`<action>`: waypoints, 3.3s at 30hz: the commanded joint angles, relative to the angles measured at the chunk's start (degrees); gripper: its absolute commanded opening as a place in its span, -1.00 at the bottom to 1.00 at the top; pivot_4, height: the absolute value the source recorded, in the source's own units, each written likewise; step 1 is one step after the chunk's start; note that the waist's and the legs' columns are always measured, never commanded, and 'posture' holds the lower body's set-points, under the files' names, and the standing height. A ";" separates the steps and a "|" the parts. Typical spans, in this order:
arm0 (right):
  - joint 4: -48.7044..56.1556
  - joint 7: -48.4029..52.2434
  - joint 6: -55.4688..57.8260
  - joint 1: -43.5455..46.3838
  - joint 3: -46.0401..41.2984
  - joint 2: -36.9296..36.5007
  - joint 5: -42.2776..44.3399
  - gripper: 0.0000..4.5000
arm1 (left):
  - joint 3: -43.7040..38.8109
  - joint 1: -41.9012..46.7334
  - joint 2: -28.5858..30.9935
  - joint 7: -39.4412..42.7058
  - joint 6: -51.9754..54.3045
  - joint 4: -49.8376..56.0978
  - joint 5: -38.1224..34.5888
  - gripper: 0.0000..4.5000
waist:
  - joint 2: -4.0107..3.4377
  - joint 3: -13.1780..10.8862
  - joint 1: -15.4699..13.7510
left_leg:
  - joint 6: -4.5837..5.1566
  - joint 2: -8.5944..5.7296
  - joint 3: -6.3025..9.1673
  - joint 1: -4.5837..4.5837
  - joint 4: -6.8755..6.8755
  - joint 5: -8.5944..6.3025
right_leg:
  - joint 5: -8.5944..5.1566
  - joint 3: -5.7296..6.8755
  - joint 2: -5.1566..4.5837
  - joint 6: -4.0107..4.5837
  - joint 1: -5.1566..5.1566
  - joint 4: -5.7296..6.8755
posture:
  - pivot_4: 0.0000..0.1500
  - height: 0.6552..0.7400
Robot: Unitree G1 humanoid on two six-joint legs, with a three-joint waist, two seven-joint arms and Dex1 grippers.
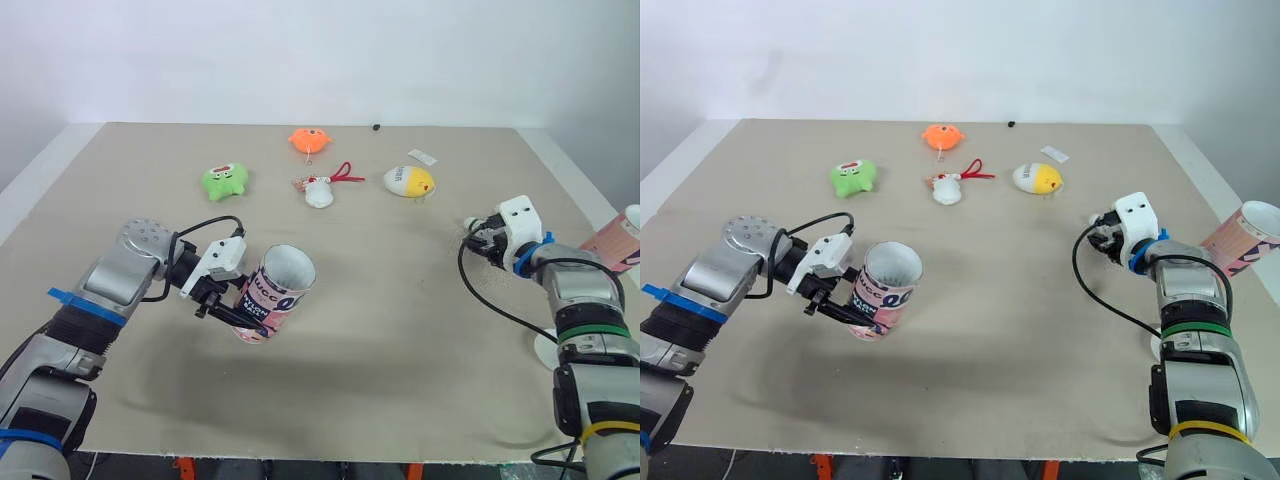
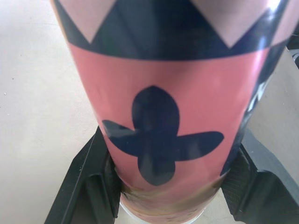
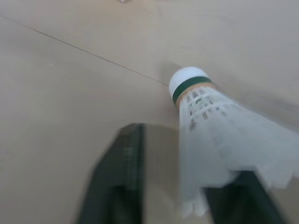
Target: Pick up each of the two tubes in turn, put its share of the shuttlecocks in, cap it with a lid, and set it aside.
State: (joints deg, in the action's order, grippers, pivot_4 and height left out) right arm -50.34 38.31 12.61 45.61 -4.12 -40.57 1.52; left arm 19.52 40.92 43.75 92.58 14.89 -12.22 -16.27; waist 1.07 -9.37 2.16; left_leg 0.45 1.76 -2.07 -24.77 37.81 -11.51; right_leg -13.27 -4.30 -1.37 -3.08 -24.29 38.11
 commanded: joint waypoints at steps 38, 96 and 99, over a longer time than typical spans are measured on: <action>62.50 41.76 -0.89 15.34 30.22 -0.62 2.10 -0.98 | -0.20 0.64 -0.04 -0.08 0.51 1.00 0.32 0.06 | -0.23 -0.20 -0.68 | -0.04 0.13 0.04 -0.12 0.08 0.03 | -0.14 0.16 0.04 0.09 -0.19 0.05 | 1.00 1.00; 33.49 54.19 4.28 30.76 46.78 21.69 2.44 -0.97 | -2.12 -0.59 -1.74 -1.54 1.29 1.77 1.47 0.06 | -0.19 -0.18 -0.82 | -0.04 0.26 0.36 -0.22 0.18 0.03 | 0.05 0.44 0.19 0.37 -0.17 0.13 | 1.00 1.00; 35.79 54.19 3.23 29.32 48.47 20.16 2.69 -0.97 | -2.66 -0.89 -1.78 -1.67 1.55 2.16 1.41 0.06 | -0.19 -0.17 -0.83 | -0.05 0.34 0.45 -0.19 0.19 0.03 | 0.02 0.56 0.25 0.42 -0.10 0.13 | 1.00 1.00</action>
State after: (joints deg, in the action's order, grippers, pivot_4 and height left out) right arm -16.45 90.12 17.08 75.82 42.24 -20.82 4.10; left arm 17.62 40.09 42.09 91.91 16.22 -11.82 -15.17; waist 0.89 -9.54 1.33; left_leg 0.40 2.11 -1.62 -24.94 38.00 -11.48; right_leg -13.25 -3.74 -1.11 -2.64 -24.38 38.24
